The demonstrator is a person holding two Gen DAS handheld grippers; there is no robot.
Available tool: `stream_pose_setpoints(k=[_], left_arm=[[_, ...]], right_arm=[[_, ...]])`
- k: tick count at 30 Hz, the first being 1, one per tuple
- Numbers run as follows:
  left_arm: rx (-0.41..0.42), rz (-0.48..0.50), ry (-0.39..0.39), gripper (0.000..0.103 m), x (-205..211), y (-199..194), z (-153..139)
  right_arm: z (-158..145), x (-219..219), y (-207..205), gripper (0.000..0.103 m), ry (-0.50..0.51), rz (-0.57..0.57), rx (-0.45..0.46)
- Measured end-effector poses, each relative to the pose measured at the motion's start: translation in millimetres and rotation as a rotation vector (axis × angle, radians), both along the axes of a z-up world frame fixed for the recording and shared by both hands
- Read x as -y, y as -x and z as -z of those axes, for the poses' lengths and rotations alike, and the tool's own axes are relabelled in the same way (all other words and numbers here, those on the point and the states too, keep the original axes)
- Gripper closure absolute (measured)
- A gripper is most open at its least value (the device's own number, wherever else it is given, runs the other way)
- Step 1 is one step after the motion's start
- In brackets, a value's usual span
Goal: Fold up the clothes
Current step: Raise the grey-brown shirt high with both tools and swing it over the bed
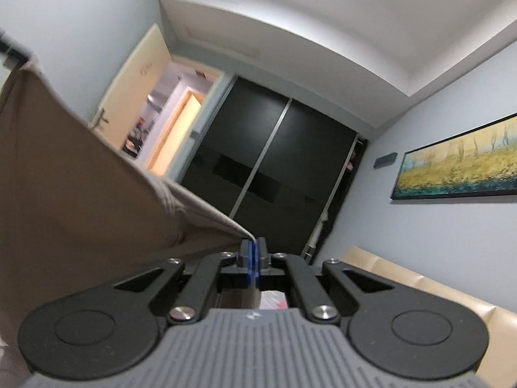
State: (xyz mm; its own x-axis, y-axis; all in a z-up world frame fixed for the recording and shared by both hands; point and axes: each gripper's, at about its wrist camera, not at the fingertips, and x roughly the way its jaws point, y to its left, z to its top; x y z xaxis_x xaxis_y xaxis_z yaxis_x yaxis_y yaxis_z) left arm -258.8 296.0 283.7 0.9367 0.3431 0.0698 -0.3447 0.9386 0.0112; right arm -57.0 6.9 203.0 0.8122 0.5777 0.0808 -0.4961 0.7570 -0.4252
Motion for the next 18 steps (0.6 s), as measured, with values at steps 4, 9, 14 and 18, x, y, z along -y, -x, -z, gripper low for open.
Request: stream_pose_setpoints(k=[4,9,14,18], left_arm=[[0.003,-0.002,-0.057,0.103,23.8,7.7,-7.8],[-0.002,0.023,-0.087,0.103,53.4,13.5,7.5],[0.044,0.049,-0.051,0.103,64.0,47.3,18.7],[0.067,0.065,-0.086,0.103,73.8,70.7,11.9]], right_arm=[[-19.3,12.3,15.2,0.101,-0.08,0.005,0.051],[-50.1,46.6,27.9,0.101,-0.216,0.059,0.103],[-58.4,84.3,63.7,0.101,-0.233,0.049,0.156],[-52.6,107.4,95.0,0.101,-0.243,0.045,0.211]])
